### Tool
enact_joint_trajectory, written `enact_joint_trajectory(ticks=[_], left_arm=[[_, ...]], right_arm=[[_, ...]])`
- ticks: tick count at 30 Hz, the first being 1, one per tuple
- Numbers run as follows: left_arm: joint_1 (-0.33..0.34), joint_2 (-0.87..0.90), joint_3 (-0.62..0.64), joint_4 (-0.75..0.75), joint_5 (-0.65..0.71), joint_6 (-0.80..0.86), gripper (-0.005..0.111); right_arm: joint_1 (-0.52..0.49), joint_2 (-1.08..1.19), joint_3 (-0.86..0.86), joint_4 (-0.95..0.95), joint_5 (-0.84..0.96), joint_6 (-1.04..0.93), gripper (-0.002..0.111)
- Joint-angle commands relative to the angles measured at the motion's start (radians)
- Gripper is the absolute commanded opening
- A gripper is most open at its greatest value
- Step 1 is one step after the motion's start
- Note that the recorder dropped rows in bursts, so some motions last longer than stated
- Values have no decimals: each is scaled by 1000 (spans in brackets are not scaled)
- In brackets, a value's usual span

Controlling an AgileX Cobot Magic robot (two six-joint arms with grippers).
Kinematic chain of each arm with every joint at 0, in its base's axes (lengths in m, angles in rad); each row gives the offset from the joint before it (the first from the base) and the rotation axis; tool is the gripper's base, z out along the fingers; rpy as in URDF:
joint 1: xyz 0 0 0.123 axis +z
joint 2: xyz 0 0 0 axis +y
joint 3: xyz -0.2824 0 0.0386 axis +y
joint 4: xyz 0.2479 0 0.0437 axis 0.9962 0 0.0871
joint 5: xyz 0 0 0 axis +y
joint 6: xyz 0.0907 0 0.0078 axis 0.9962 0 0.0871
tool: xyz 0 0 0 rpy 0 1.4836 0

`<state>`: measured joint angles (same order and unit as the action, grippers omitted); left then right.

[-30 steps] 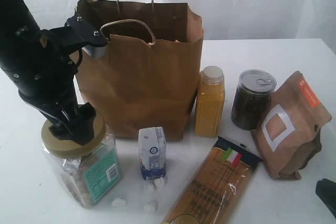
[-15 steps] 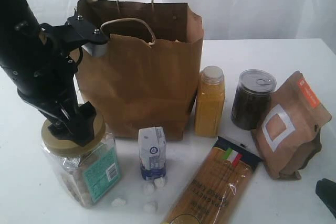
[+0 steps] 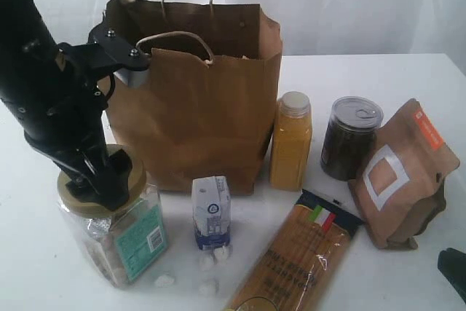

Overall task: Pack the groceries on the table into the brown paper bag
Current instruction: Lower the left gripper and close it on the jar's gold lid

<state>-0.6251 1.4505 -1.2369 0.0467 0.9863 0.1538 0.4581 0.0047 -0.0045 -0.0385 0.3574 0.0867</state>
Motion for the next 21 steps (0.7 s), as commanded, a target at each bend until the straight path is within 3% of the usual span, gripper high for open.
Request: enact_joint_trajectory(ticks=[1, 21], left_arm=[[-5, -6, 19, -16, -18, 0, 105], [-5, 26, 19, -38, -15, 2, 105]], right_arm=[[2, -5, 5, 1, -16, 1, 0], [2, -5, 5, 1, -16, 1, 0]])
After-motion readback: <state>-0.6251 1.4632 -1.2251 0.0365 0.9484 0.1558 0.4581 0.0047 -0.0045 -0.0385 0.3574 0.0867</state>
